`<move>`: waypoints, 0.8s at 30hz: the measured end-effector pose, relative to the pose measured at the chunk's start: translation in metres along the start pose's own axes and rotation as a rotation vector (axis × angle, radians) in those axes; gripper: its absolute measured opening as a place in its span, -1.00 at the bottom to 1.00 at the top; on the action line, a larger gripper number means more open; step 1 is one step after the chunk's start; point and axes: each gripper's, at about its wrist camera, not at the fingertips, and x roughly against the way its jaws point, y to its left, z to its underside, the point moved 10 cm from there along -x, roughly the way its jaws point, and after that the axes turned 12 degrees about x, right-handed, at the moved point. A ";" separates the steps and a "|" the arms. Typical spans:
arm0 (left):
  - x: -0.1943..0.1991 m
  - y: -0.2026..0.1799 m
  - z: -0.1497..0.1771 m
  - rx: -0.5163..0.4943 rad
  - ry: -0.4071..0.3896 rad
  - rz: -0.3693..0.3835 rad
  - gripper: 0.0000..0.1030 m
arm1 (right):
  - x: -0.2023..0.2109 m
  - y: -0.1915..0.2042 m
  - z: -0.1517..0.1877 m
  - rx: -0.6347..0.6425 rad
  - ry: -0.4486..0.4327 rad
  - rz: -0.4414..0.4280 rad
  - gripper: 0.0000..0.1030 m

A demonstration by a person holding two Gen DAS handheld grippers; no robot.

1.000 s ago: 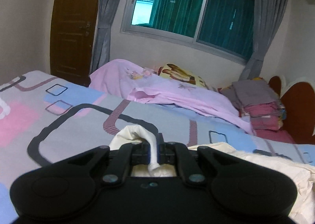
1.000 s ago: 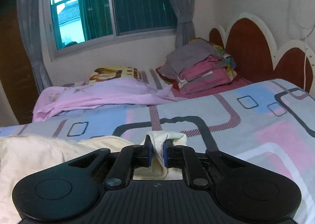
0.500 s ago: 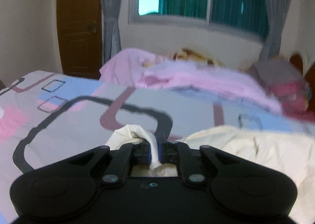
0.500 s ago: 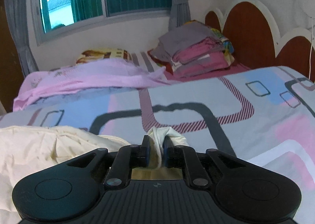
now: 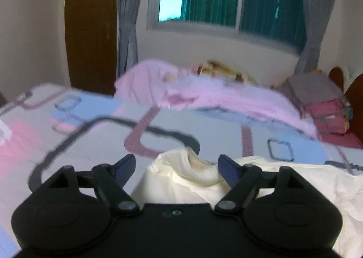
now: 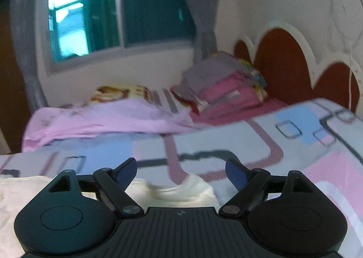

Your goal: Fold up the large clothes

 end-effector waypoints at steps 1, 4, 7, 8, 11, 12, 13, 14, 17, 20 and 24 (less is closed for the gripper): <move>0.007 -0.004 0.001 -0.013 0.003 0.020 0.53 | 0.008 0.010 0.000 0.022 -0.016 -0.011 0.64; 0.026 -0.023 0.019 -0.065 0.012 0.081 0.53 | 0.022 0.045 0.004 0.076 -0.039 -0.061 0.47; 0.034 -0.050 0.044 -0.168 -0.016 0.115 0.53 | 0.022 0.087 0.018 0.149 -0.029 -0.104 0.42; 0.032 -0.060 0.054 -0.209 -0.023 0.115 0.53 | 0.019 0.097 0.023 0.171 -0.023 -0.109 0.42; 0.018 -0.073 0.069 -0.258 -0.047 0.090 0.53 | 0.001 0.108 0.035 0.201 -0.004 -0.080 0.42; 0.011 -0.074 0.070 -0.266 -0.058 0.070 0.53 | -0.007 0.108 0.038 0.201 0.006 -0.065 0.42; 0.004 -0.074 0.071 -0.267 -0.062 0.051 0.53 | -0.016 0.106 0.039 0.207 0.017 -0.047 0.42; -0.004 -0.073 0.071 -0.263 -0.060 0.034 0.53 | -0.025 0.102 0.041 0.214 0.022 -0.028 0.42; -0.026 -0.064 0.075 -0.239 -0.049 0.006 0.57 | -0.051 0.092 0.051 0.225 0.057 0.001 0.42; -0.036 -0.056 0.081 -0.214 -0.046 0.029 0.58 | -0.071 0.081 0.065 0.197 0.094 0.014 0.42; -0.041 -0.053 0.086 -0.197 -0.045 0.035 0.58 | -0.090 0.077 0.079 0.165 0.125 0.000 0.42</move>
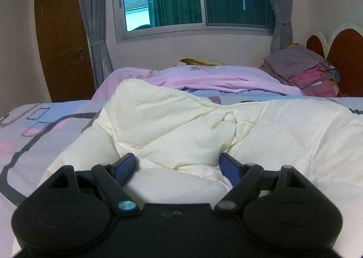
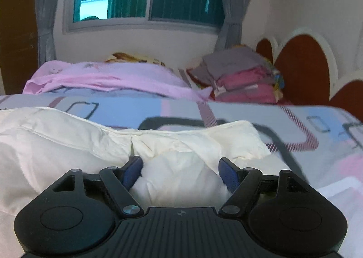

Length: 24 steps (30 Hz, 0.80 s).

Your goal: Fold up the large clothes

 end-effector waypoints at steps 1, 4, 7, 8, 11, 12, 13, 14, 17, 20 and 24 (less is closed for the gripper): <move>0.000 0.000 0.001 0.005 0.001 0.001 0.58 | -0.003 0.000 0.002 0.002 0.004 0.003 0.42; -0.005 0.003 0.003 0.034 0.021 0.017 0.59 | -0.011 -0.002 0.009 -0.015 0.012 -0.002 0.43; -0.011 0.007 0.005 0.065 0.052 0.036 0.62 | -0.017 -0.007 0.014 -0.051 0.021 -0.020 0.43; -0.014 0.008 0.006 0.076 0.067 0.041 0.63 | -0.019 -0.008 0.015 -0.064 0.030 -0.028 0.44; -0.014 0.007 0.005 0.049 0.081 0.020 0.63 | -0.017 -0.012 0.015 -0.067 0.056 -0.048 0.45; -0.013 0.006 0.005 0.029 0.079 0.007 0.63 | -0.014 -0.012 0.012 -0.057 0.067 -0.050 0.45; -0.010 0.005 0.003 0.007 0.081 -0.008 0.62 | -0.008 -0.013 0.009 -0.054 0.071 -0.054 0.45; -0.007 0.005 0.000 0.001 0.089 -0.019 0.61 | 0.000 -0.014 0.005 -0.059 0.063 -0.055 0.45; 0.017 0.007 -0.011 0.041 0.104 -0.009 0.59 | 0.038 -0.013 -0.012 -0.101 -0.012 -0.088 0.45; 0.050 0.002 -0.015 0.054 0.079 0.044 0.59 | 0.072 0.002 -0.021 -0.056 -0.074 -0.109 0.45; 0.067 0.004 0.003 0.041 0.084 0.024 0.60 | 0.080 0.016 -0.008 -0.002 -0.058 -0.086 0.45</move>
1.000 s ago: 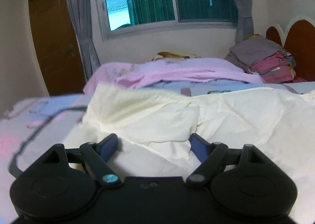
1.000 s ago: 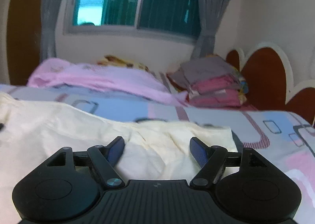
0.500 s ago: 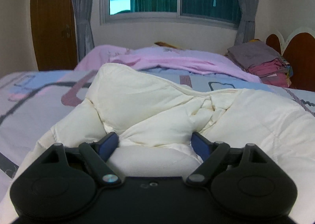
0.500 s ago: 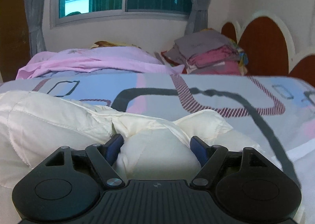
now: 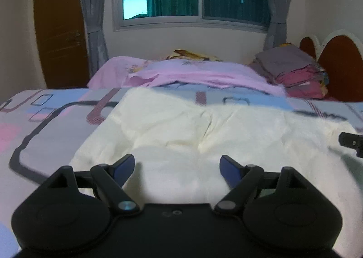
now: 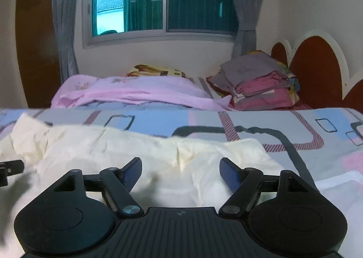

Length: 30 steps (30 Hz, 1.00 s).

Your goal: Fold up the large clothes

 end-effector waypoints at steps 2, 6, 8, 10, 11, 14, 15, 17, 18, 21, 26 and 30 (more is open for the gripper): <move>-0.010 0.008 0.014 -0.007 0.029 -0.032 0.63 | -0.010 -0.001 0.015 0.002 0.043 0.024 0.45; -0.021 0.015 0.021 -0.011 0.028 -0.043 0.66 | -0.029 0.002 0.036 0.025 0.082 0.034 0.45; -0.024 0.014 0.023 -0.022 0.026 -0.050 0.67 | -0.037 0.004 0.042 0.029 0.085 0.050 0.53; -0.027 0.015 0.023 -0.018 0.032 -0.052 0.69 | -0.043 0.004 0.045 0.025 0.094 0.050 0.57; -0.027 0.016 0.024 -0.013 0.036 -0.051 0.70 | -0.046 0.003 0.045 0.024 0.098 0.048 0.59; -0.030 0.016 0.023 -0.017 0.060 -0.054 0.73 | -0.049 0.004 0.046 0.029 0.120 0.043 0.61; -0.031 0.016 0.024 -0.019 0.071 -0.053 0.73 | -0.049 0.003 0.045 0.031 0.130 0.038 0.61; -0.031 0.017 0.021 -0.010 0.099 -0.053 0.73 | -0.045 0.002 0.041 0.033 0.150 0.019 0.61; -0.030 0.018 0.019 -0.006 0.115 -0.056 0.73 | -0.040 0.000 0.038 0.027 0.152 0.008 0.61; -0.021 0.021 0.013 -0.010 0.137 -0.074 0.70 | -0.018 -0.008 0.029 -0.009 0.131 -0.013 0.61; 0.005 0.027 0.007 -0.027 0.114 -0.073 0.70 | 0.025 -0.019 0.025 -0.002 0.110 -0.021 0.61; 0.022 0.034 0.009 -0.017 0.124 -0.067 0.70 | 0.054 -0.027 0.041 0.012 0.127 -0.001 0.62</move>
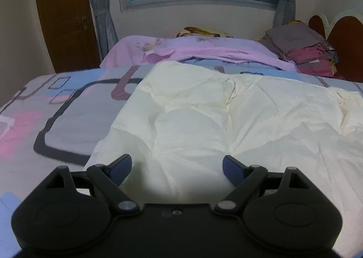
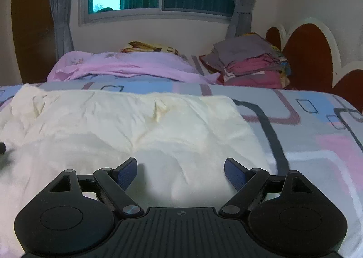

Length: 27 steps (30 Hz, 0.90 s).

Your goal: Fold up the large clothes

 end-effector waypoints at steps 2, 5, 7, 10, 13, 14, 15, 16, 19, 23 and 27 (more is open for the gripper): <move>0.009 0.010 0.006 0.020 0.021 0.004 0.70 | 0.008 -0.004 0.013 0.014 0.027 0.024 0.62; 0.023 0.029 0.019 0.042 0.035 -0.001 0.70 | 0.022 -0.015 0.036 -0.002 0.057 0.042 0.62; 0.035 0.043 0.029 0.051 0.039 0.003 0.70 | 0.036 -0.023 0.049 -0.034 0.066 0.047 0.62; 0.048 0.065 0.043 0.076 0.052 -0.019 0.70 | 0.054 -0.028 0.067 -0.092 0.082 0.036 0.62; 0.059 0.083 0.059 0.167 0.108 0.003 0.70 | 0.070 -0.027 0.082 -0.163 0.098 0.002 0.62; 0.062 0.086 0.063 0.189 0.124 0.014 0.70 | 0.073 -0.025 0.084 -0.175 0.103 -0.005 0.62; 0.064 0.088 0.068 0.212 0.141 0.029 0.70 | 0.076 -0.023 0.086 -0.187 0.108 -0.014 0.62; 0.064 0.089 0.072 0.231 0.156 0.040 0.70 | 0.078 -0.020 0.090 -0.205 0.117 -0.028 0.62; 0.060 0.088 0.081 0.281 0.196 0.077 0.70 | 0.079 -0.013 0.101 -0.267 0.150 -0.069 0.62; 0.047 0.083 0.087 0.372 0.236 0.149 0.70 | 0.075 -0.009 0.111 -0.374 0.176 -0.127 0.62; 0.029 0.086 0.082 0.494 0.227 0.184 0.70 | 0.064 -0.009 0.108 -0.481 0.167 -0.184 0.62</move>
